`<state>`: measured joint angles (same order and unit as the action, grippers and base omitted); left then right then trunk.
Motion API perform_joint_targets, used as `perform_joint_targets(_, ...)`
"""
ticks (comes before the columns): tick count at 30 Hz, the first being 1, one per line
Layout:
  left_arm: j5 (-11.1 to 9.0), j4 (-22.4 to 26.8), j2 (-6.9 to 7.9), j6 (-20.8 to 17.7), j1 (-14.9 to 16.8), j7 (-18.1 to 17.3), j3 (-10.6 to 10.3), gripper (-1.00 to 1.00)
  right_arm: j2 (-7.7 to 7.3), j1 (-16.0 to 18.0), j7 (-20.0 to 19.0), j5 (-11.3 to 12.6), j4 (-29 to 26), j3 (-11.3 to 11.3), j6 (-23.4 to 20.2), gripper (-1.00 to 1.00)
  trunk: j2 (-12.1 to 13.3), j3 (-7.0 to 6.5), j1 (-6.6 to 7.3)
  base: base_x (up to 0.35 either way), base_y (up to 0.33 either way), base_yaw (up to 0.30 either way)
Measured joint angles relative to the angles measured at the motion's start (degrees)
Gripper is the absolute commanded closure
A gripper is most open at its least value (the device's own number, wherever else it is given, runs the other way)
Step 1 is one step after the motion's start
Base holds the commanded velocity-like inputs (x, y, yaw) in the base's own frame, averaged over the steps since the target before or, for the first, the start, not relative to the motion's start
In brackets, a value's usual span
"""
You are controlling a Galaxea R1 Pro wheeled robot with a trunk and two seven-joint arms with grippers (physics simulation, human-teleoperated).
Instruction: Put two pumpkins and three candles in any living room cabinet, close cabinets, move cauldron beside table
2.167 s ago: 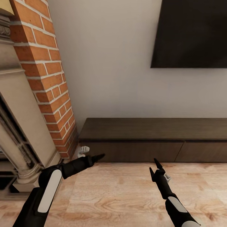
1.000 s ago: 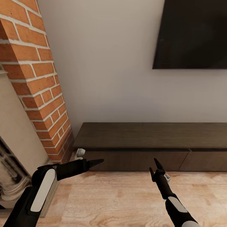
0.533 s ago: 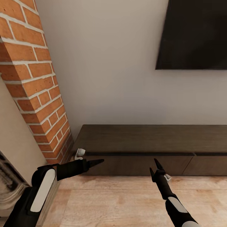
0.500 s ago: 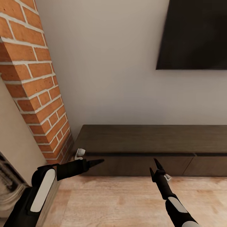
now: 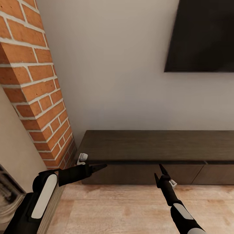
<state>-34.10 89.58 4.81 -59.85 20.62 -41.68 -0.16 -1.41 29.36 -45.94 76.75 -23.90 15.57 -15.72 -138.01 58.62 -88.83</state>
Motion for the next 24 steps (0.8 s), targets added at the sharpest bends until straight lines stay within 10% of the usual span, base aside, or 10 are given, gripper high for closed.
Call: perform_joint_targets(24,0.21,0.06,0.0,0.01,0.0,-4.08,0.0,-1.0,-0.02,-0.03,-1.03,3.33,-0.09,0.09,0.09,-1.0,-5.22,2.55,-2.89,0.001,0.0,0.0)
